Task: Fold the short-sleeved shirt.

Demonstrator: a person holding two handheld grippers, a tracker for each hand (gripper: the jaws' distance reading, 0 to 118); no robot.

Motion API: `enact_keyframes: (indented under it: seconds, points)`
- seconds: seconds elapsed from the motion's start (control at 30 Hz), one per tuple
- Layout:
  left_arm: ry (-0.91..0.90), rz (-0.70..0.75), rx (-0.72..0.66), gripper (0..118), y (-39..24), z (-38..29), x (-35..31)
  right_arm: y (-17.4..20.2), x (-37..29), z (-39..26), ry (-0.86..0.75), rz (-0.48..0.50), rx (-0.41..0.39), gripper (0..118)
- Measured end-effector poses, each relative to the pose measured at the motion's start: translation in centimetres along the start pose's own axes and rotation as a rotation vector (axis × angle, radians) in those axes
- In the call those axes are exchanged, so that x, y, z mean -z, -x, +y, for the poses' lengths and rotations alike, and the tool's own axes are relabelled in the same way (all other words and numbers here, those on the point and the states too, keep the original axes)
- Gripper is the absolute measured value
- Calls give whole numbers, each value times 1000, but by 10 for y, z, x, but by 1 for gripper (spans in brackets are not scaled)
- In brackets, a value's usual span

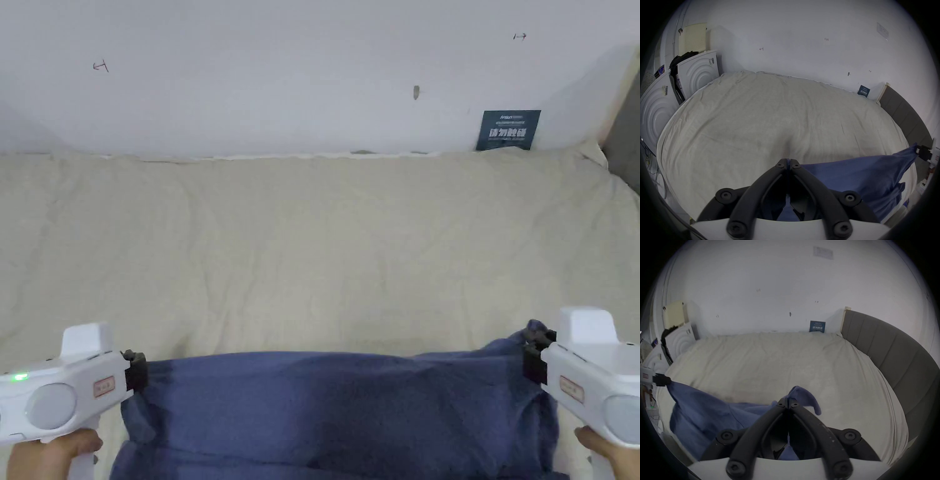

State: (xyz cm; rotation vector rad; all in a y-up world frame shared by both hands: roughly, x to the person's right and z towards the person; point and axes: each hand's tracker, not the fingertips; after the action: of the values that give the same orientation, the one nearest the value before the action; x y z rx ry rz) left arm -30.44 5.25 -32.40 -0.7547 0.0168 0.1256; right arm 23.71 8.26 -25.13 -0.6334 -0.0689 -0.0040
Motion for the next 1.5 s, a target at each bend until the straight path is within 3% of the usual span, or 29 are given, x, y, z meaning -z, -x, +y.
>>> enact_keyframes:
  seconds: [0.3,0.57,0.77,0.8,0.83,0.87,0.9,0.93,0.97,1.0,1.2,1.4,1.47,1.5]
  points:
    - [93,27,-5,3,32,-85,-42,-3,-90,-89,55,31,60,2]
    - [216,83,-28,3,40,-161,-36,-17,-53,-173,251,-47,122,2]
    - [243,116,-34,7,33,-166,-34,-18,-46,-184,292,-70,169,5]
    - [246,115,-37,21,32,-163,-36,-17,-49,-180,289,-76,168,16]
    - [244,111,-43,44,31,-158,-40,-14,-55,-172,274,-90,163,30]
    - [233,105,-54,77,30,-153,-44,-9,-62,-164,252,-102,159,49]
    - [215,91,-77,112,28,-145,-49,-7,-69,-153,202,-93,151,75]
    - [179,69,-88,118,24,-137,-57,-5,-75,-140,162,-77,145,92]
    - [113,56,-90,118,20,-128,-66,-3,-81,-128,127,-72,139,104]
    - [35,46,-86,114,14,-116,-79,0,-85,-114,74,-70,133,109]
    - [-322,2,8,114,-35,-51,-142,32,-129,-34,-244,-49,77,108]
    - [-612,16,76,113,-74,-27,-175,60,-160,1,-473,-93,10,107]
    - [-651,5,105,106,-82,-26,-178,67,-165,5,-516,-117,-12,101]
    - [-663,12,113,93,-87,-27,-179,70,-167,6,-524,-123,-22,93]
